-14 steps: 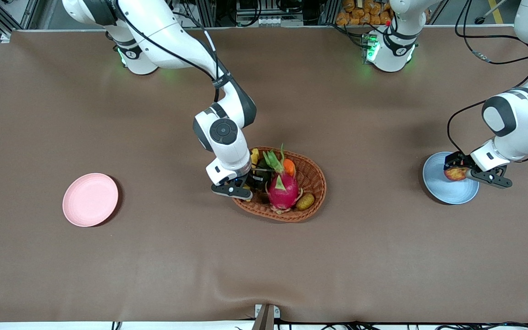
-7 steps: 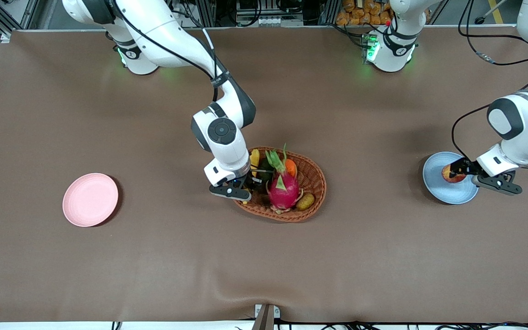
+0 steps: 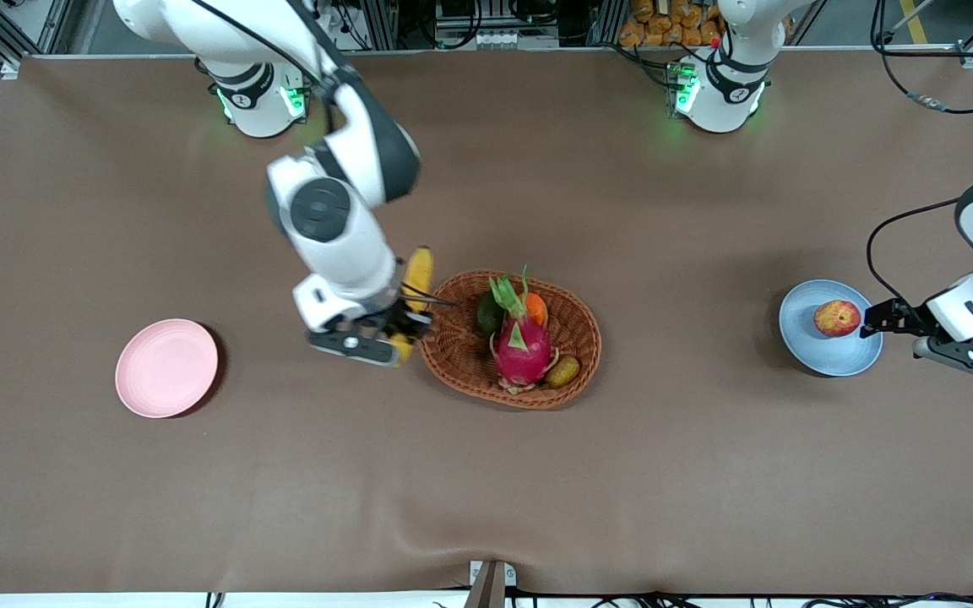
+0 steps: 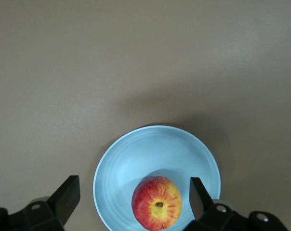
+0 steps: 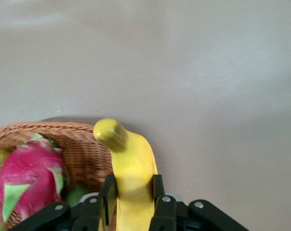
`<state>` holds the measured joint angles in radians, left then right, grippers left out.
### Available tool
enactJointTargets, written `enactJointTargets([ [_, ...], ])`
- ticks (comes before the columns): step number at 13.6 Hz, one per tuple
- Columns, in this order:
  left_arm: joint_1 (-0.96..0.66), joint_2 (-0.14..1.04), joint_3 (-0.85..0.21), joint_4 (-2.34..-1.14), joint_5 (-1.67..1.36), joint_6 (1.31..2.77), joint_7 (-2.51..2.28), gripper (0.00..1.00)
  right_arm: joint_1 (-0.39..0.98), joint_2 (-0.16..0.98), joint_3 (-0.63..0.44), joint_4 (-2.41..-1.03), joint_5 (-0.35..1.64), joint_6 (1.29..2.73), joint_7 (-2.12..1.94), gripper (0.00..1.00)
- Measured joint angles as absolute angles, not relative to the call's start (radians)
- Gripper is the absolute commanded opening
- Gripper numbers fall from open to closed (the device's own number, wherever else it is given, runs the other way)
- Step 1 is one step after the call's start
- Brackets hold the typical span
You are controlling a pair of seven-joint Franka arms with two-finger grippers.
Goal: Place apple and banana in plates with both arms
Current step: 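Open the left gripper off the apple while the right gripper carries the banana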
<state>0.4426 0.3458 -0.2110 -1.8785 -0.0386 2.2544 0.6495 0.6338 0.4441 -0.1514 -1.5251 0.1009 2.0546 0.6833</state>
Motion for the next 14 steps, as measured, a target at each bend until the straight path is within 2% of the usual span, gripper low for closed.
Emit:
enactJointTargets([
  [6,0.326,0.305,-0.173,-1.812,-0.040,2.091,0.552,1.00,0.498,0.218,-0.154,-1.786,0.101,2.043,0.486,0.14],
  [10,0.097,0.252,0.024,-1.695,-0.039,1.930,0.488,1.00,0.366,0.185,-0.156,-1.843,0.101,2.009,0.285,0.14],
  [14,-0.005,0.249,0.146,-1.623,-0.048,1.914,0.480,1.00,0.197,0.186,-0.157,-1.861,0.101,1.987,0.044,0.14],
])
